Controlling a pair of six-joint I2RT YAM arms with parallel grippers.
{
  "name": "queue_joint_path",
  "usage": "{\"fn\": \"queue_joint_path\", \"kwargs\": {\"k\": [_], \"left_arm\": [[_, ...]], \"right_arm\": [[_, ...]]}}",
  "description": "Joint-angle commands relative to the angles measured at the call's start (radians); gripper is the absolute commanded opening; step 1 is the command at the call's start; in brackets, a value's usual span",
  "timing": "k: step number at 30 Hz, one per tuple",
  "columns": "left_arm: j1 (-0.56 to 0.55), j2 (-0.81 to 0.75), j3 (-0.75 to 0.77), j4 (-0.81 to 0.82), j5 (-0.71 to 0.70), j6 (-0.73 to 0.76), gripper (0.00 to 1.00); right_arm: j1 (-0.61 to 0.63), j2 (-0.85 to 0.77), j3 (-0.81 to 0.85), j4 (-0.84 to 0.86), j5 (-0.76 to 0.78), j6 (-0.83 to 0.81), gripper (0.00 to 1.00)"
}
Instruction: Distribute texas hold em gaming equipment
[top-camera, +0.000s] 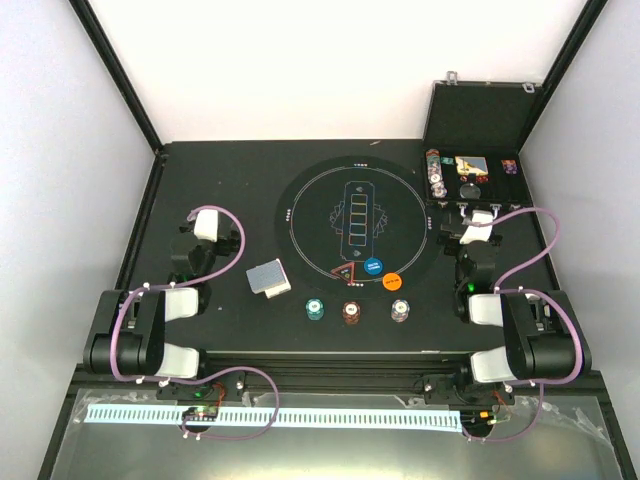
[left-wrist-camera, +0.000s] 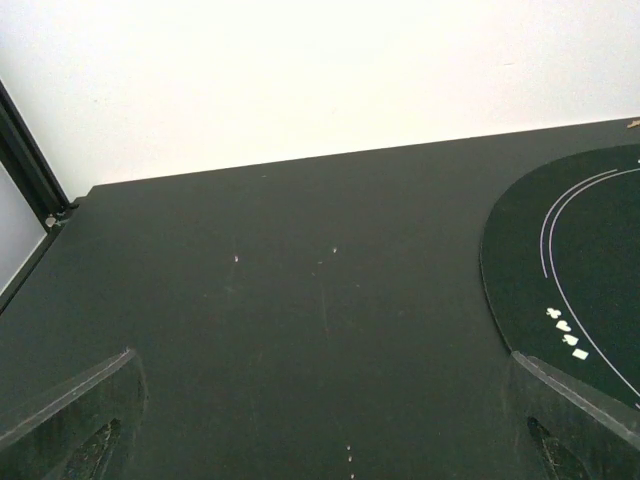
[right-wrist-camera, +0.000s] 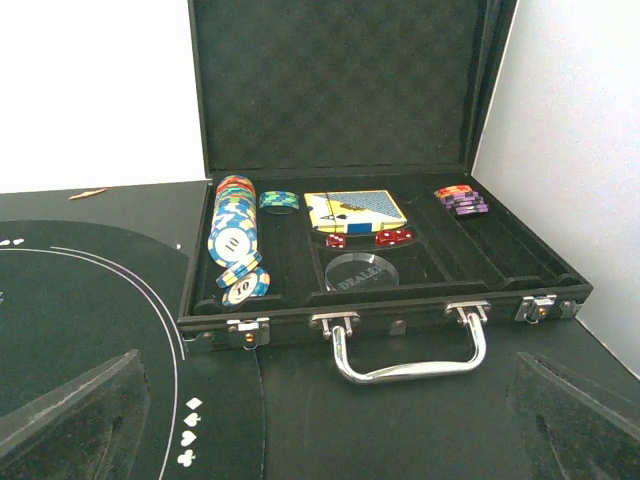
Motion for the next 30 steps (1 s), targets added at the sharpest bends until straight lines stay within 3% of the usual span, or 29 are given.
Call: {"fn": "queue_joint_path", "kwargs": {"k": [1,10,12,14,16,20,23,25,30], "left_arm": [[-0.005,-0.002,0.017,0.013,-0.007,-0.008,0.99],[-0.006,-0.001,0.017,0.013,-0.007,-0.007,0.99],[-0.004,-0.007,0.019,0.018,-0.005,-0.002,0.99],[-0.001,-0.027,0.051,-0.016,-0.013,-0.009,0.99],[0.008,-0.073,0.145,-0.213,-0.014,-0.017,0.99],[0.044,-0.103,0.383,-0.669,0.066,0.019,0.99],[0.101,-0.086,0.549,-0.92,0.207,0.028,0.99],[0.132,-0.072,0.643,-1.062,0.272,0.038,0.99],[0.209,-0.079,0.77,-1.257,0.37,0.047,0.99]], "right_arm": [[0.002,-0.006,0.01,0.043,0.005,0.001,1.0],[-0.011,-0.034,0.023,0.013,0.052,0.043,1.0],[-0.012,-0.085,0.033,-0.041,0.063,0.038,1.0],[-0.012,-0.162,0.11,-0.275,0.148,0.084,1.0],[-0.014,-0.22,0.17,-0.398,0.252,0.158,1.0],[-0.019,-0.369,0.183,-0.432,0.194,0.22,1.0],[-0.031,-0.435,0.241,-0.575,0.236,0.462,1.0],[-0.07,-0.413,0.369,-0.77,0.071,0.522,1.0],[-0.071,-0.235,0.647,-1.076,-0.121,0.496,1.0]]}}
